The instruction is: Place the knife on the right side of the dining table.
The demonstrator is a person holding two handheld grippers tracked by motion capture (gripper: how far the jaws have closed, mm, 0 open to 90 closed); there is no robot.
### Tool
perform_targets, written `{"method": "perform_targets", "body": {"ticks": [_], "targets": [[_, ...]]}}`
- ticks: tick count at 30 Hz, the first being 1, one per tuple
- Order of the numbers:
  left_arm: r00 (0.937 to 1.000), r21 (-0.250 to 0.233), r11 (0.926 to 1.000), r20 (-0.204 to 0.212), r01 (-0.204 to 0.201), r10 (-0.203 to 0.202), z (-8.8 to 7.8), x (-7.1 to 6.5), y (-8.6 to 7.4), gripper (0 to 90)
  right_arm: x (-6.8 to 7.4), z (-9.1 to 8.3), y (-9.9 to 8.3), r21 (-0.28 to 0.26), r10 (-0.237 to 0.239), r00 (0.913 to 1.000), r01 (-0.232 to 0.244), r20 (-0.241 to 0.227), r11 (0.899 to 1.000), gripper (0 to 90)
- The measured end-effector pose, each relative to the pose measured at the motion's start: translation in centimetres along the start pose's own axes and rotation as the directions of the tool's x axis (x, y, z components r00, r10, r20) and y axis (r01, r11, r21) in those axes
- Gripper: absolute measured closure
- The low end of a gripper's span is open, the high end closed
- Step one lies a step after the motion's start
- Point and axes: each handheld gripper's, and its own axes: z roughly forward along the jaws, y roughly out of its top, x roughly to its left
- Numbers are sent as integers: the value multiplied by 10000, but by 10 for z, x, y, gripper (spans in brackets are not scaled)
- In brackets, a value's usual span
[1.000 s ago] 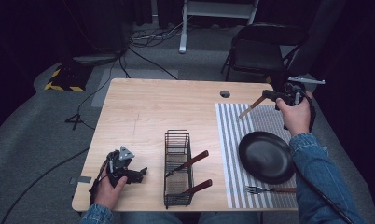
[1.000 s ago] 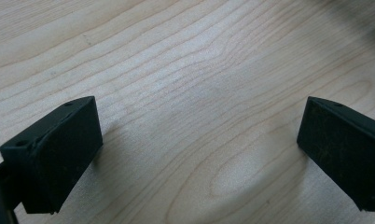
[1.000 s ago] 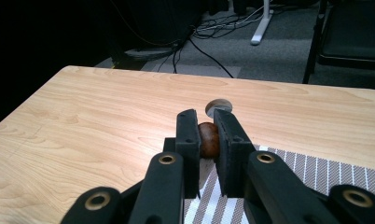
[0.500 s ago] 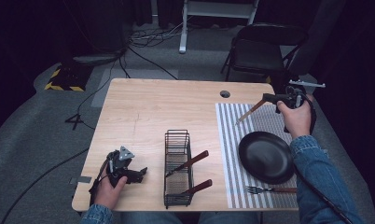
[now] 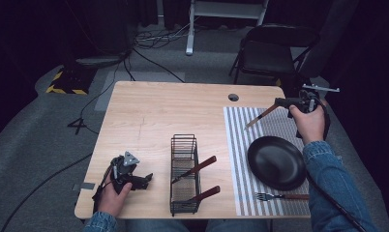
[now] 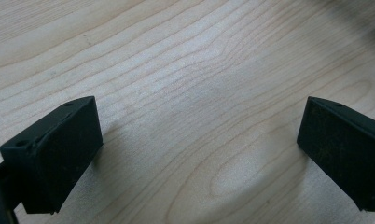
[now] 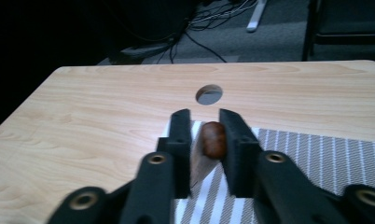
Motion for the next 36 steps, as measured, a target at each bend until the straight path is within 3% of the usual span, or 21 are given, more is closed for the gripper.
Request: {"method": "perform_targets", "body": {"ticks": [13, 29, 36], "targets": [[10000, -2, 10000, 0, 2, -2, 0, 0, 0, 2, -22, 2, -8, 55, 473, 9977, -476, 486, 9989, 542], [10000, 6, 10000, -6, -2, 2, 0, 0, 0, 2, -55, 2, -27, 653, 1034, 9858, -1128, 1324, 9915, 499], [10000, -4, 10000, -2, 5, -5, 0, 0, 0, 2, -67, 3, -38, 967, 1310, 9802, -1463, 1486, 9845, 492]]}}
